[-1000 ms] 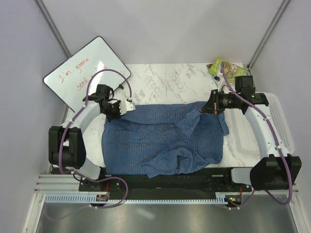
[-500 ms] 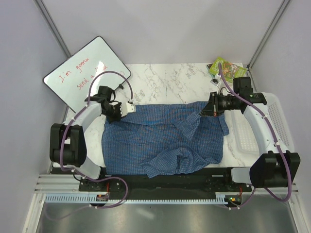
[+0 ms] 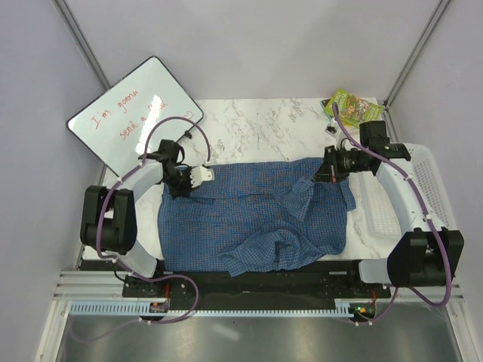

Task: Fold and stack the long sleeve shirts
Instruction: Fold the shirt

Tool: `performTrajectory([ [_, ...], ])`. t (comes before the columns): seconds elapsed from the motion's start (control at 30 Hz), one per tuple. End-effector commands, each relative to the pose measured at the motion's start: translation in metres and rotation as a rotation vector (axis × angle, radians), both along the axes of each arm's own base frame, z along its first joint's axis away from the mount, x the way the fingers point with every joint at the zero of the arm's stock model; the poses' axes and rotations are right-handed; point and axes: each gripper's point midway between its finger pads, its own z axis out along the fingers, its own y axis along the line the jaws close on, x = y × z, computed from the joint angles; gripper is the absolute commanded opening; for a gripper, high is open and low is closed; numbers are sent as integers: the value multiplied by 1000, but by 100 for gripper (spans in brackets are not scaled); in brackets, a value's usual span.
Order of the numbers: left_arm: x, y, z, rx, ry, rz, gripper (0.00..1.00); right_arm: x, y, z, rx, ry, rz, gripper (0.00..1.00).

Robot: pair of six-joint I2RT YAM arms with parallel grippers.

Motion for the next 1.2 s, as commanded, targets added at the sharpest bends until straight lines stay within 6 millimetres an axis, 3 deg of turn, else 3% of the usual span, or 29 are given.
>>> performTrajectory([
  [0.0,-1,0,-5,11,23,29,2,-5,-5,-17,-43,2,26,0],
  [0.23,-5,2,-5,22,24,16,4,-16,-2,-21,-22,22,65,0],
  [0.3,-4,-2,3,-4,12,12,18,-20,-3,-27,-31,23,86,1],
  [0.33,-4,-5,13,-22,-6,8,25,-27,-4,-32,-37,47,95,3],
  [0.37,-7,-7,18,-38,2,2,43,-31,-5,-36,-44,59,102,13],
  [0.53,5,-26,59,-157,-11,43,47,-33,-19,-48,-192,10,140,37],
  [0.6,17,-29,78,-210,-31,76,48,-27,-35,-49,-295,-11,148,44],
  [0.7,37,-25,97,-254,-60,134,50,-11,-54,-32,-414,-92,186,54],
  [0.77,47,-19,100,-260,-62,170,52,4,-61,-14,-444,-162,184,61],
  [0.83,62,-14,98,-254,-54,221,54,22,-62,-5,-452,-195,174,63],
  [0.97,82,-2,84,-210,-63,289,61,50,-55,-11,-403,-161,155,59],
  [1.17,97,9,53,-143,-44,390,58,103,-42,-47,-414,-147,67,48],
])
